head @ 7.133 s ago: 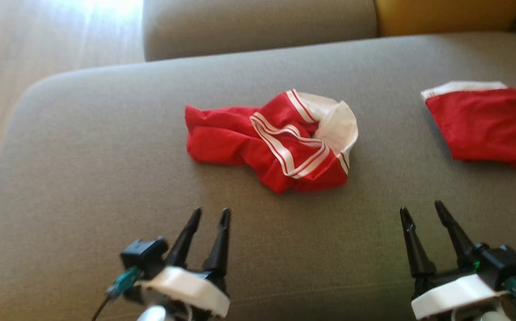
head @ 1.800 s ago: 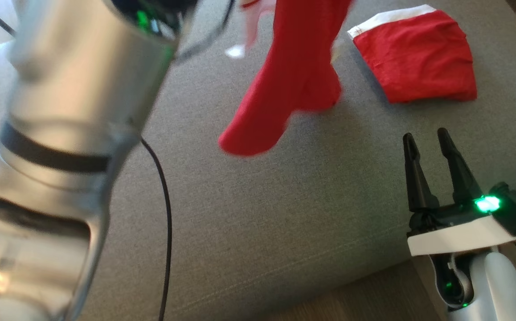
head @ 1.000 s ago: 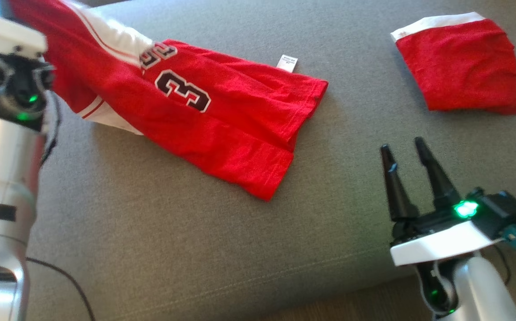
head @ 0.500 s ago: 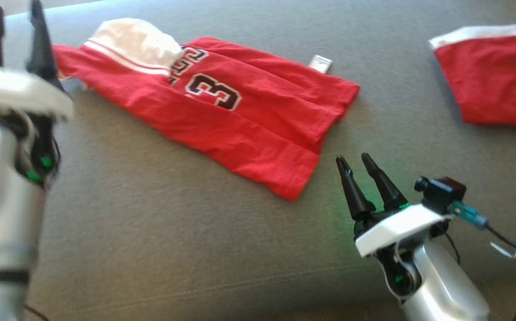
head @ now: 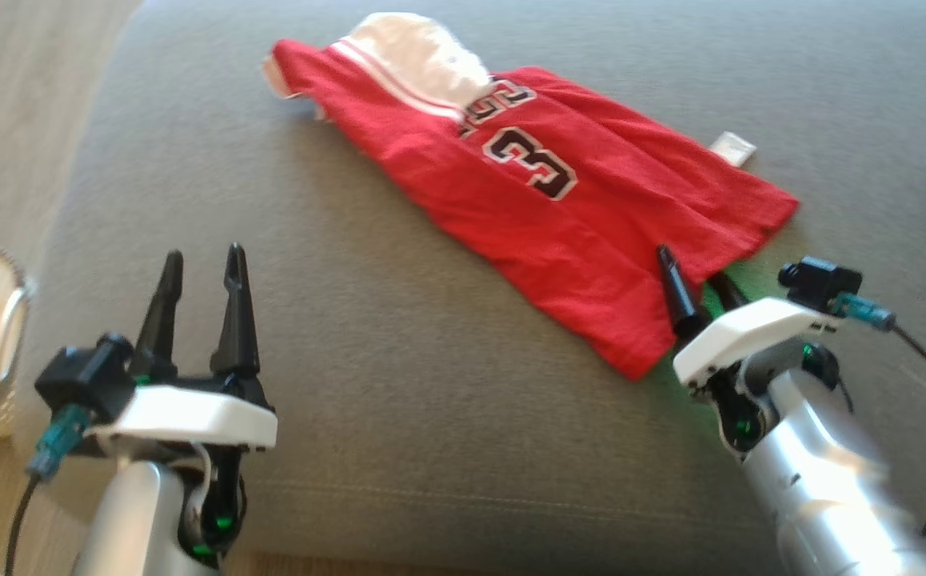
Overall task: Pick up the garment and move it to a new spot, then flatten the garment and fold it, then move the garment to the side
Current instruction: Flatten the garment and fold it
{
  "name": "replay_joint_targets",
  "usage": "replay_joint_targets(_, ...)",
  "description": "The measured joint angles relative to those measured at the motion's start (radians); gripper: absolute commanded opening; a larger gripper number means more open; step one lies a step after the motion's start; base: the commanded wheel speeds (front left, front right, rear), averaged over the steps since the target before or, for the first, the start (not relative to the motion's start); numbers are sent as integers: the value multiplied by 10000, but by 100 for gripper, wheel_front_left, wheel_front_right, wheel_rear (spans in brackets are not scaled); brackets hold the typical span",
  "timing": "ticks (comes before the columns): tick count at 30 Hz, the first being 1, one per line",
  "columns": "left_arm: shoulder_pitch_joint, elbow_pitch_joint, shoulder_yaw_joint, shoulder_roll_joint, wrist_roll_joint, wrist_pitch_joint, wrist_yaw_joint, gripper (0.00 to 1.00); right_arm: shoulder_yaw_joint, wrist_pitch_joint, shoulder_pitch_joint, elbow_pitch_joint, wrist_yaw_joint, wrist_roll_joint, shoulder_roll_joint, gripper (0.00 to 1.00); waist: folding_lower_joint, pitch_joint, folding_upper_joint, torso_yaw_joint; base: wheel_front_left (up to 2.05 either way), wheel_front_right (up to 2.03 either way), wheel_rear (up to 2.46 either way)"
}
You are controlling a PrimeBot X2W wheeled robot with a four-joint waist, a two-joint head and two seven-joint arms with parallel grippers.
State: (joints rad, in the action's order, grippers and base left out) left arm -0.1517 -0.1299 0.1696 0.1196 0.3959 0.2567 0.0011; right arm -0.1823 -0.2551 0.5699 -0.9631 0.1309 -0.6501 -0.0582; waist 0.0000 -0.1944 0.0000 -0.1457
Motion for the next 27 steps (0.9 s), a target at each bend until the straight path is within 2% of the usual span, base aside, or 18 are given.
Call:
replay_joint_targets(2, 222, 0, -215, -238, -125, 0, -194, 100, 198, -2, 291, -313, 0, 23, -4, 100, 0, -38, 0, -280, 0, 0, 0)
replay_joint_targets(3, 292, 2, -265, -326, -184, 0, -278, 100, 245, -2, 403, -428, 0, 71, -15, 97, 0, -63, 0, -410, 0, 0, 0)
replay_joint_targets(4, 338, 12, -291, -407, -238, 0, -349, 100, 307, -2, 476, -495, 0, 84, -21, 73, 0, -89, 0, -523, 0, 0, 0)
replay_joint_targets(5, 388, 23, -326, -487, -270, -2, -414, 100, 364, -2, 552, -573, 0, 176, -23, 0, 0, -119, 0, -623, 0, 0, 0)
replay_joint_targets(8, 519, 42, -476, -646, -345, 0, -545, 100, 855, -2, 762, -792, 0, 953, -19, 0, 0, -208, 0, -783, 0, 0, 0)
replay_joint_targets(12, 649, 88, -616, -702, -422, 0, -633, 100, 2079, 0, 838, -840, 2, 2468, -138, 0, 0, -188, 0, -738, 0, 0, 0)
replay_joint_targets(19, 798, 142, -660, -734, -416, 0, -727, 100, 4176, 0, 1231, -42, 2, 4713, -598, 0, 0, -165, 0, -499, 0, 0, 0)
replay_joint_targets(24, 792, 230, -456, -744, -408, 0, -727, 100, 4976, -2, 1876, 90, 2, 5789, -575, 0, 0, -305, 0, -500, 0, 0, 0)
replay_joint_targets(25, 791, 228, -416, -744, -410, 0, -727, 100, 5150, -2, 1976, -155, 2, 6090, -577, 60, 0, -331, 0, -493, 0, 0, 0)
replay_joint_targets(26, 792, 222, -360, -742, -420, 0, -727, 100, 5359, -2, 2006, -370, 2, 6389, -577, 100, 0, -348, 0, -489, 0, 0, 0)
replay_joint_targets(27, 791, 222, -301, -744, -441, -2, -729, 100, 5607, -2, 1996, -546, 2, 6636, -560, 100, 0, -355, 0, -484, 0, 0, 0)
